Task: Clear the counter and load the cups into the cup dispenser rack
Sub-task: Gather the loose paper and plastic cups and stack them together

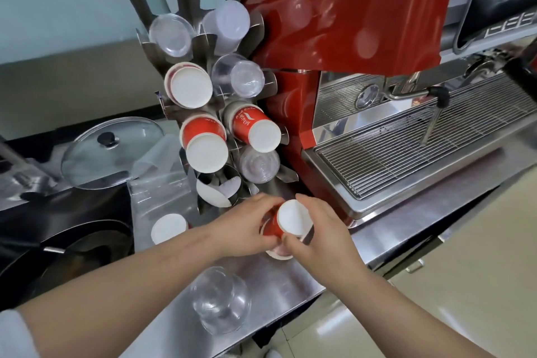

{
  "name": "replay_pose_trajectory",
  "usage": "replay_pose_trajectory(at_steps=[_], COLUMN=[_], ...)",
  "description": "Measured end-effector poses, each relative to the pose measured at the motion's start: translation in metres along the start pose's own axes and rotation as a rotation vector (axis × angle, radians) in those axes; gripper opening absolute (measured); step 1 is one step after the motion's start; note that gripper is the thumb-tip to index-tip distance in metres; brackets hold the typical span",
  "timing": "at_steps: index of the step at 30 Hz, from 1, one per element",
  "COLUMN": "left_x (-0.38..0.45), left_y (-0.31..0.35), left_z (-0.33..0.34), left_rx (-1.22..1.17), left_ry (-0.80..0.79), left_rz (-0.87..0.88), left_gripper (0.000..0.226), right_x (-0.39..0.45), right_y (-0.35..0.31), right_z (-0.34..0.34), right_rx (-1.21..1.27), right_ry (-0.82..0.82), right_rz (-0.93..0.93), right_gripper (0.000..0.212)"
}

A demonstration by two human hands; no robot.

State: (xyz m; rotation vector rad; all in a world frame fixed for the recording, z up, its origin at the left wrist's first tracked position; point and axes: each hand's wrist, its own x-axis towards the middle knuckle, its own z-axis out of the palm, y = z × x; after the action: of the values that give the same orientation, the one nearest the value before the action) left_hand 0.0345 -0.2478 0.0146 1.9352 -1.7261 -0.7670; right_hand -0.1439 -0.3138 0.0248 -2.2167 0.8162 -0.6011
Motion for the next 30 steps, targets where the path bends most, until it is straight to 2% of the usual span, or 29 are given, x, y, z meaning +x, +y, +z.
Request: replay_pose_trajectory(at_steps=[10, 19, 23, 26, 30], left_x=[-0.010, -0.016, -0.016, -0.017, -0.018], left_y=[-0.006, -0.008, -0.008, -0.004, -0.003], left_z=[0.005, 0.004, 0.003, 0.004, 0.002], left_rx=[0.004, 0.017, 0.059, 0.120, 0.168], left_ry=[-0.070, -0.116, -0.120, -0.111, -0.138], left_rz=[-0.037, -0.087, -0.100, -0.094, -0.098], left_gripper=[0.049, 0.048, 0.040, 0.030, 0.036], right_x=[-0.004, -0.005, 0.000, 0.005, 0.015], right_y=[0.001, 0.000, -0.003, -0.008, -0.017], right_z=[0.011, 0.017, 0.015, 0.010, 0.004], right_rx=[-0.040, -0.072, -0.098, -0.204, -0.419], right_ry=[-0.154, -0.211, -0.240, -0.303, -0.419], right_rz=[0.028, 0.055, 0.022, 0.013, 0.060], right_gripper=[0.074, 0.073, 0.063, 0.053, 0.052])
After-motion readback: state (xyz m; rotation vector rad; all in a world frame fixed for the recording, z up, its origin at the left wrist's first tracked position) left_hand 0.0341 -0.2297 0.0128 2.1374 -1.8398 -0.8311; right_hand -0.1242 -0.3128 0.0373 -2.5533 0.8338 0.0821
